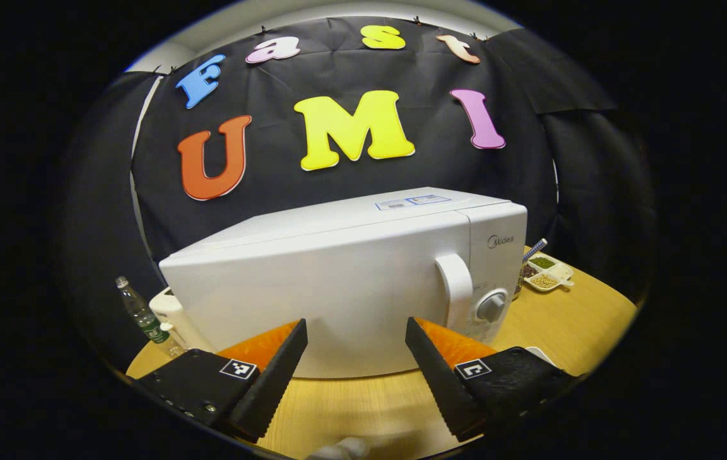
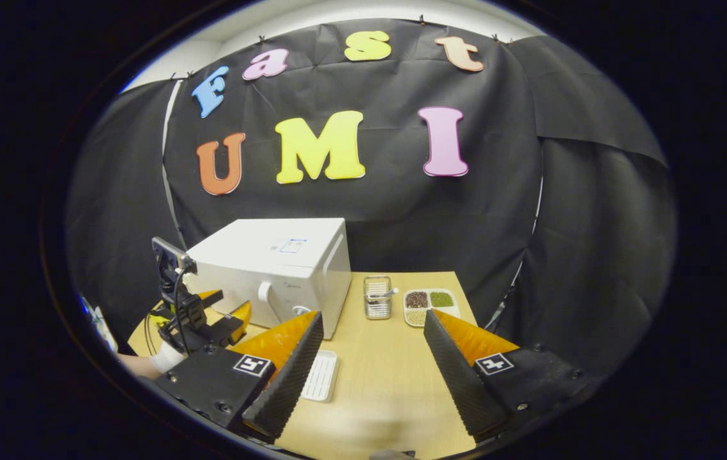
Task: Open the microwave oven with the left hand, put the food in, and close the microwave oven.
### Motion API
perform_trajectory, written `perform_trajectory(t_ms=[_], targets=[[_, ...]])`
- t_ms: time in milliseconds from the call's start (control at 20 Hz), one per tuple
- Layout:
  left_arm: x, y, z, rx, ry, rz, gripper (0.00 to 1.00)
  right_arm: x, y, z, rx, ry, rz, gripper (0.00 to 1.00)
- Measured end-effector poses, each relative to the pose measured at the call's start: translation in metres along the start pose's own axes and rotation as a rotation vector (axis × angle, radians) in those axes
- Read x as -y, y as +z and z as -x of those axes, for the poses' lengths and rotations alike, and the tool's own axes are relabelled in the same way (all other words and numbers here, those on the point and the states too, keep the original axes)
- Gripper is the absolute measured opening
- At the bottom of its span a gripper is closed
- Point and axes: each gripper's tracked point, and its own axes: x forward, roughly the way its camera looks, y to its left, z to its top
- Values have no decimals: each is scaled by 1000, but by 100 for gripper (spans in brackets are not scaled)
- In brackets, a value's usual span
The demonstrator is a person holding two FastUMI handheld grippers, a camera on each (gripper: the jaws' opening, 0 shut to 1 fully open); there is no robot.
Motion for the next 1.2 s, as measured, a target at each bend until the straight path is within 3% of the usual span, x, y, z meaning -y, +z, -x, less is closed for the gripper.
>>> perform_trajectory(t_ms=[500,550,650,700,1200], targets=[[-6,23,63,35,32,-37,97,14,-23,16,30,3,10,100],[-7,29,75,49,33,-47,97,13,-28,20,23,0,-7,91],[-10,43,101,80,20,-42,96,11,-32,32,33,-13,-35,91],[-13,49,115,93,10,-35,96,11,-35,39,36,-29,-34,100],[-61,117,269,181,-60,81,96,-48,-18,140,184,-106,-44,100]])
